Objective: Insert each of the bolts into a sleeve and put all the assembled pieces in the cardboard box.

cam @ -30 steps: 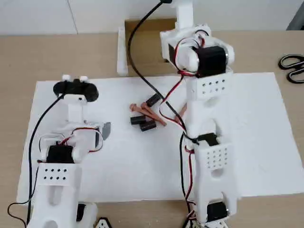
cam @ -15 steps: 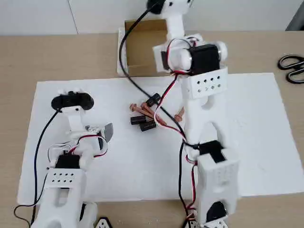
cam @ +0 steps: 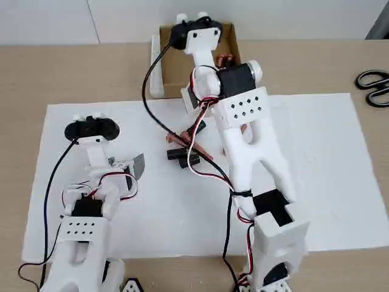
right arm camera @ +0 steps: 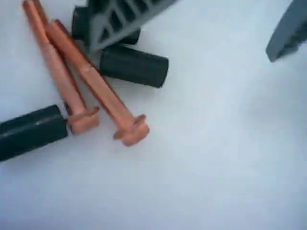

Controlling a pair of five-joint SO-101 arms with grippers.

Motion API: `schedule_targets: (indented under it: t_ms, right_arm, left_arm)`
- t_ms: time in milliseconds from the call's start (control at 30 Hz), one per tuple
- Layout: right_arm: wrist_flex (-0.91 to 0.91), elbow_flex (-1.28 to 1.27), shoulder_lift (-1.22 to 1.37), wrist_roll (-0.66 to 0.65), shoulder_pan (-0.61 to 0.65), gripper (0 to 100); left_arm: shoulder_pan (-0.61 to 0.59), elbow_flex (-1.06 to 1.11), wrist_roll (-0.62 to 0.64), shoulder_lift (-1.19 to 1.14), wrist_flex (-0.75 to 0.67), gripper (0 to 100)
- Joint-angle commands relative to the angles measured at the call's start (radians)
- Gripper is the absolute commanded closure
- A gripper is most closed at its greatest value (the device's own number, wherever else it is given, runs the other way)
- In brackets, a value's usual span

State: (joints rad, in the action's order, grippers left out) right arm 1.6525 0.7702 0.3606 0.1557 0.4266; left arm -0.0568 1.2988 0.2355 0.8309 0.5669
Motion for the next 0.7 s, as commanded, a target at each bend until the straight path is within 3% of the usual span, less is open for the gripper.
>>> schedule_targets:
  t_ms: [0, 133, 333, 667]
  right_arm:
    - [-0.047, 0.003, 0.067, 0.198, 0.001, 76.8]
    - [-0.061, 0.005, 0.219, 0.399, 0.001, 76.8]
    - [-0.130, 0.009, 0.380, 0.582, 0.007, 76.8]
    - [-0.288, 0.009, 0.394, 0.629, 0.007, 76.8]
  left_arm:
    - [0.000, 0.001, 0.003, 0.012, -0.026, 76]
    - [0.000, 0.001, 0.005, 0.012, -0.026, 76]
    - [0.000, 0.001, 0.005, 0.012, -0.028, 76]
    - [0.002, 0.001, 0.005, 0.012, -0.028, 76]
